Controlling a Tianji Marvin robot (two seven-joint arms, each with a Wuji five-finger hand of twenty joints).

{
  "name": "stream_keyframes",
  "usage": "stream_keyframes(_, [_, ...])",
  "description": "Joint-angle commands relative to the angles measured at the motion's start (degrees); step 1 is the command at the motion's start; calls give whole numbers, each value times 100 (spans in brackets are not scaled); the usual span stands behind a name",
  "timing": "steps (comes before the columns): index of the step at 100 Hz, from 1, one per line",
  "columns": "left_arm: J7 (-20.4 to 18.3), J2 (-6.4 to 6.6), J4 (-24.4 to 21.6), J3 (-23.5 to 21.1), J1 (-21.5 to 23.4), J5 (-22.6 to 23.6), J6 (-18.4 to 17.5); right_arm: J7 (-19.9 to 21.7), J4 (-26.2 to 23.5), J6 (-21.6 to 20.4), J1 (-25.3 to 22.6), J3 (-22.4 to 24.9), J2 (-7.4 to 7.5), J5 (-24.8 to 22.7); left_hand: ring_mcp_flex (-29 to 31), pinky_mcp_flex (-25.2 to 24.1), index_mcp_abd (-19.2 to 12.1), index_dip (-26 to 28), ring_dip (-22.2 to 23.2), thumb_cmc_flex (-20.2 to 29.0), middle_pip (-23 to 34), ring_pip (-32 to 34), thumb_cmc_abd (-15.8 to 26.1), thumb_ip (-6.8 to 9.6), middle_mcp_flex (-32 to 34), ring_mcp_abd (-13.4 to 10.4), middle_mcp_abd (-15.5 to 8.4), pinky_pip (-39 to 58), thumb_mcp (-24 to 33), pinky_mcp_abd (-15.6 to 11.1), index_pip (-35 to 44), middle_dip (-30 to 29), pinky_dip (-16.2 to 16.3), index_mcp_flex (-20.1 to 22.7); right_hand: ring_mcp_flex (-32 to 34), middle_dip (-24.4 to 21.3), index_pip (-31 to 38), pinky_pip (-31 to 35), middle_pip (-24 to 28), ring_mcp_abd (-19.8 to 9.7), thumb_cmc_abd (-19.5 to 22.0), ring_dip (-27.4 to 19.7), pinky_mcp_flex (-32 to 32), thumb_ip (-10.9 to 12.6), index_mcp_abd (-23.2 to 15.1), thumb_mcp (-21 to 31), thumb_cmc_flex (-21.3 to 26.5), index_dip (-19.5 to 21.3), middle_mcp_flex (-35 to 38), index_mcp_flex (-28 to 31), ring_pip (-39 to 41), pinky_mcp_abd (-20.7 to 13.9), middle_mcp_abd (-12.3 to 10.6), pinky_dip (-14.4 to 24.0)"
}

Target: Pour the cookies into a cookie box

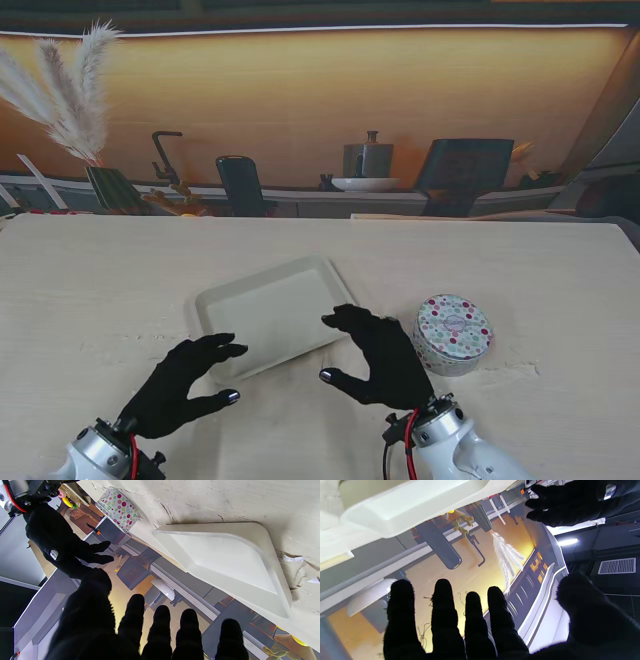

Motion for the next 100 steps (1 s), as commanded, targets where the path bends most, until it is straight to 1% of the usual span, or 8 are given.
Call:
stream_keyframes(1, [-66,-46,6,40,-1,-27,-35,124,49,-2,81,-78,-20,88,-130,-21,-35,-76,-106,-74,-90,-129,-136,-151,-261,-176,-192,44,25,-17,-116,-80,65,-182,19,-17,-59,-105,1,109,-37,-63,-47,103,-142,-131,-156,-66,-221,-203,-46,65,-64,-96])
stream_keyframes(12, [59,-63,76,122,-75,-2,-75,258,148,-27,196,-139,-20,199,-139,-29,-39,-105,-119,-107,-56,-128,-150,-166,-208,-175,-191,55,30,-9,-122,-95,62,-209,-39,-20,-59,-118,-5,101,-131,-59,-77,117,-182,-140,-127,-70,-340,-477,-48,43,-81,-84])
stream_keyframes(14, [60,-63,84,134,-84,-8,-77,274,164,-35,212,-146,-19,211,-153,-36,-39,-114,-123,-113,-96,-134,-144,-169,-306,-175,-212,55,31,-14,-135,-114,60,-240,-45,-18,-56,-120,0,103,-185,-57,-79,120,-188,-138,-114,-71,-356,-532,-44,41,-82,-81])
stream_keyframes(24, [40,-58,86,171,-96,-44,-67,329,224,-74,270,-143,7,141,-155,-41,-6,-150,-133,-170,-100,-134,-112,-196,-330,-178,-227,67,12,-14,-171,-139,58,-316,-77,-16,-96,-115,13,64,-283,-47,-84,127,-210,-124,-131,-105,-459,-819,-29,-1,-89,-59])
stream_keyframes(46, [67,-70,13,155,-34,-72,-71,467,273,-80,323,-159,19,196,-129,-40,19,-194,-140,-299,-27,-118,0,-292,-230,-175,-196,92,-83,-6,-183,-141,52,-311,-104,-14,-4,-115,57,38,-369,-35,-95,129,-143,-116,-155,-125,-514,-904,-7,-42,-119,-12])
stream_keyframes(61, [208,-101,-6,105,8,-43,-149,494,284,-89,330,-185,16,244,-77,-21,21,-207,-136,-308,-16,-93,16,-343,-196,-157,-195,119,-125,32,-163,-154,52,-247,-76,-9,63,-95,89,46,-370,-26,-79,130,-130,-122,-156,-125,-472,-832,15,-34,-138,23])
stream_keyframes(68, [257,-112,-17,73,23,-27,-172,485,280,-77,319,-182,19,223,-62,-11,19,-214,-135,-300,-12,-83,27,-359,-168,-157,-194,137,-135,46,-161,-159,53,-233,-22,-6,161,-68,109,46,-420,-10,-51,132,-113,-114,-138,-99,-397,-644,53,-34,-137,48])
stream_keyframes(100, [344,-141,6,-1,-24,-70,-218,598,295,3,294,-179,44,203,17,22,32,-221,-124,-245,16,-25,13,-373,-59,-111,-132,201,-134,87,-121,-160,45,-116,153,23,446,108,188,90,-461,106,37,124,-92,-16,-171,179,-156,-283,280,-34,-90,220])
